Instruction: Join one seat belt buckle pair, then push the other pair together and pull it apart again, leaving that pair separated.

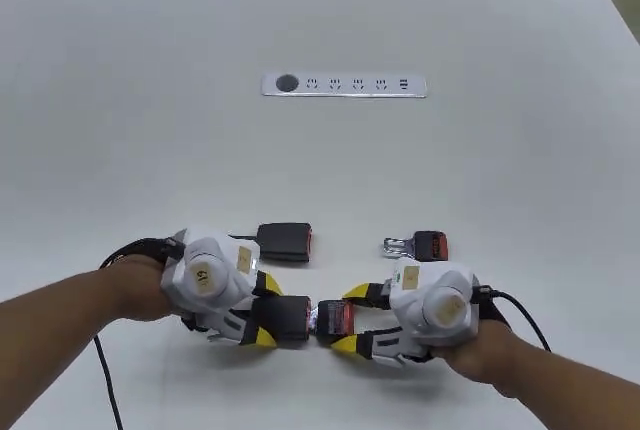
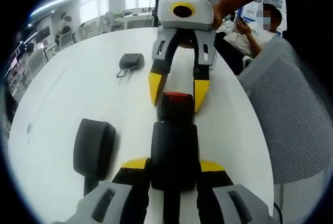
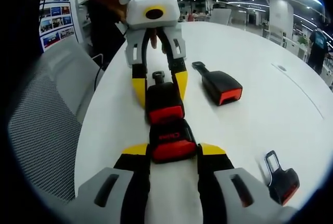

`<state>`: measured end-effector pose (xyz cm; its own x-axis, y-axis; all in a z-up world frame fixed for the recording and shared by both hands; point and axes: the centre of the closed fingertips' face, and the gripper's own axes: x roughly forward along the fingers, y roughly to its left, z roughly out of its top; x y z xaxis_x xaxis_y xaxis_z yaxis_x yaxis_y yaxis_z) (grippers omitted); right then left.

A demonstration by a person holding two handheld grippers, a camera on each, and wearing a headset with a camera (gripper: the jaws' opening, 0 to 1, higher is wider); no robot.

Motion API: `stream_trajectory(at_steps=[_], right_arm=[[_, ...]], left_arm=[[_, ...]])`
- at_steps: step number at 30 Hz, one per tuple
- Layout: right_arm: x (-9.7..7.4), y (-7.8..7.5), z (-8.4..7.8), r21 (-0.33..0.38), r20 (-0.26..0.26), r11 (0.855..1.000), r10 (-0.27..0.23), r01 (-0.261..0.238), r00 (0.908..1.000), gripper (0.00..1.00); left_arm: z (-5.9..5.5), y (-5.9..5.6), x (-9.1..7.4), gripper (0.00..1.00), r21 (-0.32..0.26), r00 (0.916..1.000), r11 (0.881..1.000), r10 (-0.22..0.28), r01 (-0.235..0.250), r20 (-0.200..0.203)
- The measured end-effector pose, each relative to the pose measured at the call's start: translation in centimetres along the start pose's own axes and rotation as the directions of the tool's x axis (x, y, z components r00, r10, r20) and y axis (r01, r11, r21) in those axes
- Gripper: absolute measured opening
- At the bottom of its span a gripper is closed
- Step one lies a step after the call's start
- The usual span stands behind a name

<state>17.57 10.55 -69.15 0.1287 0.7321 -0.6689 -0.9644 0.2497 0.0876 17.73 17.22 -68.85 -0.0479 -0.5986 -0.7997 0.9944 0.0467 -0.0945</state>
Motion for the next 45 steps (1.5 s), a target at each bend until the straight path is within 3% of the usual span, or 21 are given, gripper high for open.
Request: stream_trajectory(at_steps=[3,6,9,12,18,21,23,29,31,39,43,45], right_arm=[[-0.3,-0.2,-0.1,0.062,0.001,0.998,-0.024,0.023,0.9997,0.45],[-1.0,-0.5,0.3,0.114,0.025,0.993,-0.043,0.04,0.9988,0.59],[-1.5,-1.0,0.3,0.118,0.038,0.991,-0.071,0.066,0.9968,0.65],[-2.0,-1.1,0.4,0.128,0.04,0.989,-0.083,0.077,0.9957,0.66],[-3.0,-2.3,0.7,0.135,0.066,0.985,-0.114,0.105,0.9913,0.69],[-3.4,-2.9,0.5,0.145,0.063,0.984,-0.117,0.107,0.9911,0.71],[-4.0,-3.4,0.6,0.136,0.061,0.983,-0.129,0.119,0.9898,0.71],[-5.6,-6.0,0.3,0.143,0.057,0.978,-0.162,0.153,0.9851,0.73],[-6.1,-7.2,0.2,0.147,0.059,0.975,-0.175,0.165,0.9828,0.74],[-7.6,-10.3,0.0,0.151,0.047,0.971,-0.195,0.186,0.9797,0.76],[-7.7,-11.8,-1.4,0.151,0.011,0.971,-0.186,0.182,0.9824,0.76],[-7.8,-11.9,-1.6,0.152,0.0,0.972,-0.181,0.179,0.9834,0.76]], left_arm=[[0.1,0.2,-0.3,0.47,0.003,0.9995,1.0,0.028,-0.028,-0.012],[1.4,0.5,-1.1,0.57,-0.047,0.9977,0.998,0.048,-0.046,0.049],[2.5,0.3,-1.7,0.63,-0.091,0.9936,0.995,0.042,-0.032,0.105],[2.3,1.1,-2.3,0.66,-0.079,0.9944,0.995,0.07,-0.064,0.079],[2.6,2.7,-3.6,0.66,-0.083,0.9888,0.99,0.119,-0.111,0.09],[2.1,3.6,-4.0,0.66,-0.093,0.9875,0.988,0.129,-0.121,0.091],[2.1,3.8,-4.1,0.66,-0.087,0.9875,0.988,0.136,-0.129,0.08],[1.9,6.1,-4.9,0.66,-0.084,0.983,0.983,0.167,-0.16,0.076],[2.2,6.3,-4.9,0.66,-0.082,0.982,0.982,0.175,-0.169,0.072],[1.5,8.9,-4.9,0.66,-0.047,0.9808,0.981,0.189,-0.187,0.046],[1.6,9.2,-4.1,0.68,-0.042,0.9832,0.983,0.178,-0.176,0.041],[1.1,9.8,-3.7,0.68,-0.037,0.984,0.984,0.175,-0.174,0.035]])
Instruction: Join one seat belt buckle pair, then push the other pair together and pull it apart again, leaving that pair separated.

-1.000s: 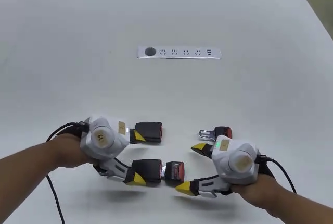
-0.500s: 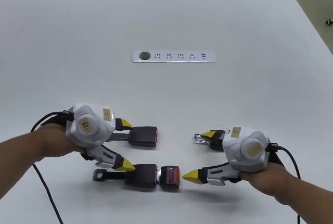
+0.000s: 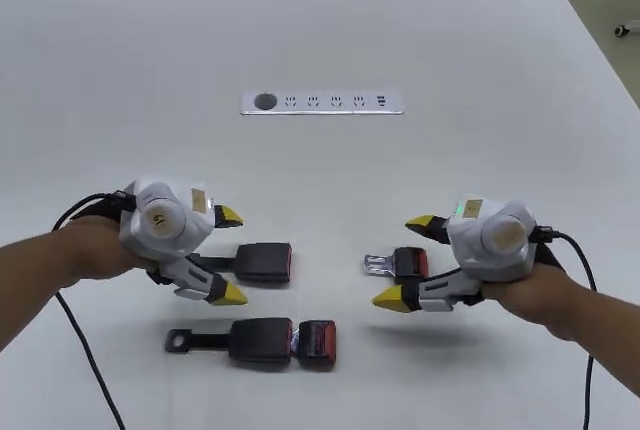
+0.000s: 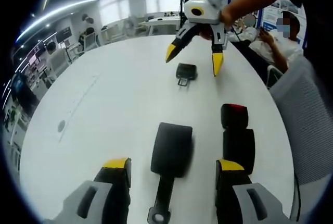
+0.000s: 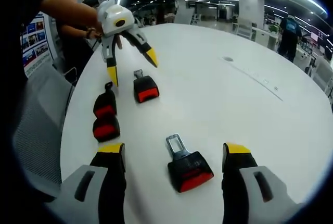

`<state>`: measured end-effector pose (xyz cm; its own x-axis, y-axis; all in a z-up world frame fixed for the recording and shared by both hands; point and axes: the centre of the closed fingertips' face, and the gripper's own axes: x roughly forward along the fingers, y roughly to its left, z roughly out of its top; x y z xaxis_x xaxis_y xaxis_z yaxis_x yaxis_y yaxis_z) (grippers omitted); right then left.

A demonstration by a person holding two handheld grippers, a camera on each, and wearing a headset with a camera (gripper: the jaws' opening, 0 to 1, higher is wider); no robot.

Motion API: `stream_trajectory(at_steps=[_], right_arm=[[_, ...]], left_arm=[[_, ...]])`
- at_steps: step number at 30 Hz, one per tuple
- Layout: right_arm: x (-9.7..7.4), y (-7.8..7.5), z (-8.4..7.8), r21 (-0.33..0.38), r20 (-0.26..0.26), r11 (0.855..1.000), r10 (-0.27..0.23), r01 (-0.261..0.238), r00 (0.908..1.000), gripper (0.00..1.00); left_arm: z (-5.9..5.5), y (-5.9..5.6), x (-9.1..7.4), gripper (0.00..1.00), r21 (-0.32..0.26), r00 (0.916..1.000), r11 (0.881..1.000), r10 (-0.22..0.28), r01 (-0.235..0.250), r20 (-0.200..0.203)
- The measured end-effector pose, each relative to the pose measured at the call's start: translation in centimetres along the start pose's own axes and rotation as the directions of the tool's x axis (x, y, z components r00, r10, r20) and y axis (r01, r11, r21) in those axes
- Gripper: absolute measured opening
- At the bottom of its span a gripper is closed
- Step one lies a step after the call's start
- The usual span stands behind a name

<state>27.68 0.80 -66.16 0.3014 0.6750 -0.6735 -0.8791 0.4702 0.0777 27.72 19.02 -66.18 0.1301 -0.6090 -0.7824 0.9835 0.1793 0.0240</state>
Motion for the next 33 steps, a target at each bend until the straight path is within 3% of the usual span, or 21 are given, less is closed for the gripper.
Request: stream_trajectory(at_steps=[11,20,25,29,33], right_arm=[[0.1,-0.7,-3.1,-0.033,-0.101,0.998,0.041,-0.045,0.994,0.72],[0.4,-0.5,-3.8,-0.048,-0.122,0.996,0.066,-0.072,0.9903,0.62],[0.3,-0.9,-3.4,-0.053,-0.102,0.996,0.068,-0.074,0.9924,0.59],[0.3,-1.1,-3.5,-0.085,-0.105,0.994,0.063,-0.072,0.9925,0.46],[0.0,-1.1,-3.8,-0.091,-0.111,0.992,0.072,-0.082,0.9913,0.41]], left_arm=[[-0.7,0.2,2.0,0.66,-0.017,0.9991,0.999,-0.038,0.037,-0.018],[-0.8,0.0,2.7,0.62,-0.013,0.9981,0.998,-0.058,0.058,-0.021],[-1.0,0.4,2.7,0.58,-0.011,0.9985,0.998,-0.054,0.054,-0.012],[-0.8,0.1,2.7,0.48,0.013,0.9975,0.998,-0.068,0.068,-0.019],[-0.8,0.0,2.8,0.46,0.022,0.9969,0.997,-0.075,0.075,-0.024]])
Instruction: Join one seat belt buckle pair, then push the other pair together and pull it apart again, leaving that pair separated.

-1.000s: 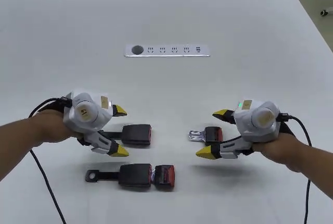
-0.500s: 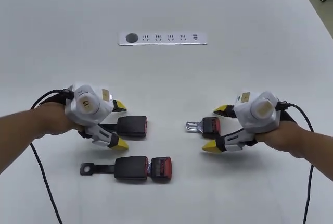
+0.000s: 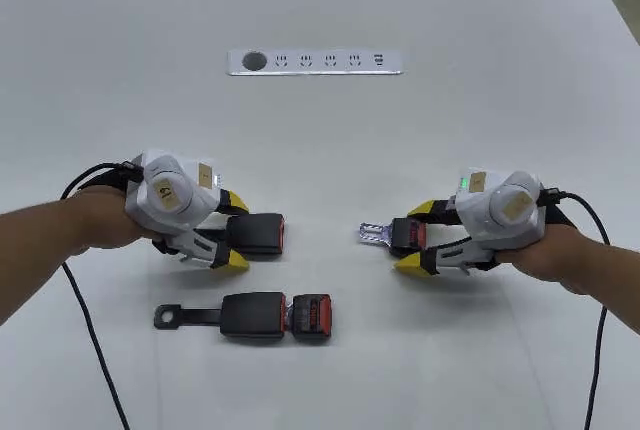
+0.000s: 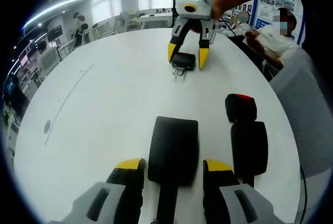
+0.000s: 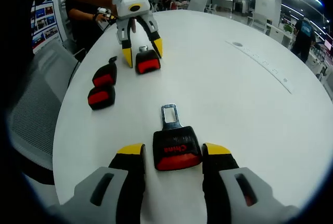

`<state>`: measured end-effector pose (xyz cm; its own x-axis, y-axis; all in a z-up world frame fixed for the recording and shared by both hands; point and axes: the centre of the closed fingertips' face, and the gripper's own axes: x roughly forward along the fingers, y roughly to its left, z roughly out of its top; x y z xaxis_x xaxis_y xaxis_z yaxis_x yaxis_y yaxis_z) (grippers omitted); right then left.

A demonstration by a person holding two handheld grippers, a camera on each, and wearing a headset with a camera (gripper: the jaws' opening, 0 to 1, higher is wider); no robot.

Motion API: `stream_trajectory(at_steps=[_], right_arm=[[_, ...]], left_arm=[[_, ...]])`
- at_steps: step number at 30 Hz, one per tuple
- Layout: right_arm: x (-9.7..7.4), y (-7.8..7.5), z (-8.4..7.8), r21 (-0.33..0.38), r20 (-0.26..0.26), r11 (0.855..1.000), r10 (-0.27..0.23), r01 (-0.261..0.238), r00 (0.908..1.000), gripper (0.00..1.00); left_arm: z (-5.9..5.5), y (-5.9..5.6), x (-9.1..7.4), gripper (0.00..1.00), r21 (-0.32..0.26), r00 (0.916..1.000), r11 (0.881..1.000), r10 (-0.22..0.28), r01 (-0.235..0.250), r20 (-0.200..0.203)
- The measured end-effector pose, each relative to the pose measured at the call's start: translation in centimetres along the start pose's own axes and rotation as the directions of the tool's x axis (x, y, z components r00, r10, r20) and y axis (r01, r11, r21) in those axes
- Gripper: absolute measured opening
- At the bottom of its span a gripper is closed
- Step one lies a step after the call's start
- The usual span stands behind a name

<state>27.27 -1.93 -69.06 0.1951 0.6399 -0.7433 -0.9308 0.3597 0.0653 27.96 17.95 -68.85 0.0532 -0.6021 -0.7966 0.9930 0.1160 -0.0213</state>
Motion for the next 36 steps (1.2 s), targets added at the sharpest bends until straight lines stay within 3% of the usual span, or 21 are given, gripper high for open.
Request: stream_trajectory(at_steps=[5,10,16,36], right_arm=[[0.05,-0.39,-0.18,-0.028,-0.017,1.0,-0.006,0.006,0.9998,0.35],[0.12,-0.52,-0.23,-0.058,-0.053,0.998,0.01,-0.013,0.9986,0.35],[0.27,-0.41,-0.21,-0.107,-0.129,0.993,0.029,-0.043,0.9912,0.34],[0.61,0.09,0.14,-0.15,-0.18,0.986,0.049,-0.076,0.9825,0.34]], left_arm=[[-0.06,0.33,0.01,0.36,-0.007,1.0,1.0,0.002,-0.002,-0.002],[0.09,0.32,0.05,0.35,0.014,0.9998,1.0,-0.006,0.006,-0.017],[0.17,0.27,0.02,0.34,0.021,0.9994,1.0,-0.014,0.014,-0.03],[-0.03,0.39,0.09,0.34,0.022,0.9979,0.999,-0.024,0.025,-0.06]])
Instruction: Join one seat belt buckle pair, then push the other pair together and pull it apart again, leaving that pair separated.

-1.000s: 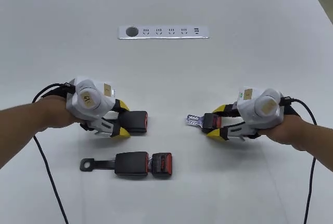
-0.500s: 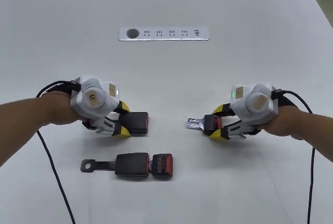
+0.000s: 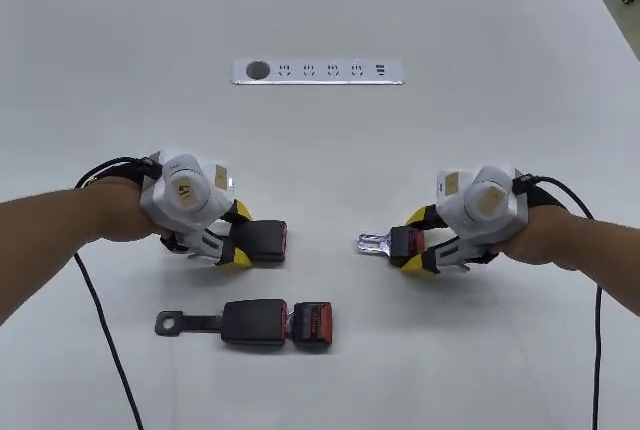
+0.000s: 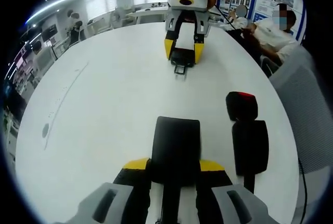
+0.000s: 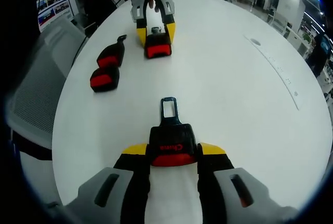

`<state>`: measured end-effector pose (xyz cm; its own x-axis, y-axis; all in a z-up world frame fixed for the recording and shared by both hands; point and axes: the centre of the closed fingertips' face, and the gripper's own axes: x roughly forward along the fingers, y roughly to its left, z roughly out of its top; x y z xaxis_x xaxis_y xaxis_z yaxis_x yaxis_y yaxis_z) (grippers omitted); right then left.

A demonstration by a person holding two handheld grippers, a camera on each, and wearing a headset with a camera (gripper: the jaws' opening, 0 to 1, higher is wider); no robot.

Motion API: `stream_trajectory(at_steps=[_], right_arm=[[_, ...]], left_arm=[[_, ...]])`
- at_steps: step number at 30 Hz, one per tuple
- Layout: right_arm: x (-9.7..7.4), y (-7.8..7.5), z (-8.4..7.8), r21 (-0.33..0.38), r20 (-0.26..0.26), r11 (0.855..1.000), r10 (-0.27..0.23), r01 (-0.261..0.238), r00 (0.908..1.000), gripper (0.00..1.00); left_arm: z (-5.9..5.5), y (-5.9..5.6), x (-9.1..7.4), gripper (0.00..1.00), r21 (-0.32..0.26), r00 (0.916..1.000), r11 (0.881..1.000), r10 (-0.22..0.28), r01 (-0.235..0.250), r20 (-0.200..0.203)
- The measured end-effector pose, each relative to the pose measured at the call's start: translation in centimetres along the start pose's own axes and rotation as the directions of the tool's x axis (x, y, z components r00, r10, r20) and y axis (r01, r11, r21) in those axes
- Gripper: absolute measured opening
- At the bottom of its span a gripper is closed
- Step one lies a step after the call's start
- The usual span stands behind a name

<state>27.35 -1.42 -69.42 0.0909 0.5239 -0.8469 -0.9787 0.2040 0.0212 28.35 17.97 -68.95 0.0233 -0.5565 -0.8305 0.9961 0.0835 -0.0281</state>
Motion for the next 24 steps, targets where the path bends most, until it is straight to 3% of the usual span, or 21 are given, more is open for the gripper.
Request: stream_trajectory(at_steps=[12,24], right_arm=[[0.6,-0.2,1.2,-0.017,0.008,1.0,0.012,-0.012,0.9999,0.34],[2.7,0.4,3.3,-0.038,0.038,0.999,0.017,-0.015,0.9991,0.34]], left_arm=[[-0.1,-0.1,0.0,0.34,-0.005,0.9999,1.0,-0.002,0.002,-0.012],[0.0,-0.2,-0.1,0.34,-0.001,0.9999,1.0,-0.003,0.003,-0.014]])
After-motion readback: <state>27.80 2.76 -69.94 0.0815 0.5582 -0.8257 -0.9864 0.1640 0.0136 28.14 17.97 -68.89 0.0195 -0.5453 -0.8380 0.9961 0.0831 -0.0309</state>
